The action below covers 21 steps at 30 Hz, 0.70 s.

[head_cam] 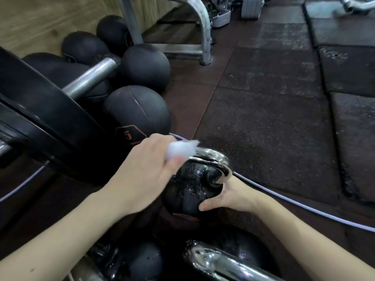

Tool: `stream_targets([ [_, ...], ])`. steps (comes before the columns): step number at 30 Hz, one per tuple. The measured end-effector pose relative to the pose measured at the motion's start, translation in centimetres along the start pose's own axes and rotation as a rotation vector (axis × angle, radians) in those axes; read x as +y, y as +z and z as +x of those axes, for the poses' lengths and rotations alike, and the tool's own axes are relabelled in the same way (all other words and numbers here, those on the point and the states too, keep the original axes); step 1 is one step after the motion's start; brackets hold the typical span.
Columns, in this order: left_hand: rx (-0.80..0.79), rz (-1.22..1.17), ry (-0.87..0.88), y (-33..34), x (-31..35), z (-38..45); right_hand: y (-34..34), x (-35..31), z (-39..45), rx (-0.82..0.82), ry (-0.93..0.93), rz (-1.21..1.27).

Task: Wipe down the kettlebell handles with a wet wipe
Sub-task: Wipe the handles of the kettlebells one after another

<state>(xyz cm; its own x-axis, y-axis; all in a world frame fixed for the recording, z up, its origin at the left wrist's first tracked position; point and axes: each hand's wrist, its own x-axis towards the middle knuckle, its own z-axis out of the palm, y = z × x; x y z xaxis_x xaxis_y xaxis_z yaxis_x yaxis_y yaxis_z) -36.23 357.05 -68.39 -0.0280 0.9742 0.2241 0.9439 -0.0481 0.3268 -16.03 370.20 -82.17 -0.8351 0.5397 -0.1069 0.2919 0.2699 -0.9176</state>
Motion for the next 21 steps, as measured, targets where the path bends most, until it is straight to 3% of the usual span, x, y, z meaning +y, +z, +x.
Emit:
stream_targets([
  [2, -0.005, 0.256, 0.126, 0.7, 1.3, 0.6, 0.0, 0.0, 0.0, 0.002, -0.004, 0.003],
  [4, -0.033, 0.503, 0.142, 2.2, 3.6, 2.4, -0.2, -0.4, -0.1, -0.011, 0.000, 0.024],
  [7, -0.080, 0.629, 0.331, 3.4, 5.5, 4.1, -0.6, -1.3, -0.4, -0.021, -0.017, -0.039],
  [11, -0.179, 0.472, 0.375, 1.0, 4.5, 5.3, -0.5, -1.1, -0.3, 0.007, -0.012, -0.013],
  [15, -0.289, 0.187, 0.073, -0.9, 2.3, 4.9, -0.2, -0.6, -0.1, -0.030, 0.070, 0.065],
  [17, -0.236, 0.043, -0.064, -1.2, 0.9, 3.8, -0.1, -0.5, -0.2, -0.020, 0.064, 0.053],
  [21, -0.168, -0.135, -0.124, -1.0, -1.6, -0.1, -0.1, 0.0, 0.0, -0.017, 0.042, 0.032],
])
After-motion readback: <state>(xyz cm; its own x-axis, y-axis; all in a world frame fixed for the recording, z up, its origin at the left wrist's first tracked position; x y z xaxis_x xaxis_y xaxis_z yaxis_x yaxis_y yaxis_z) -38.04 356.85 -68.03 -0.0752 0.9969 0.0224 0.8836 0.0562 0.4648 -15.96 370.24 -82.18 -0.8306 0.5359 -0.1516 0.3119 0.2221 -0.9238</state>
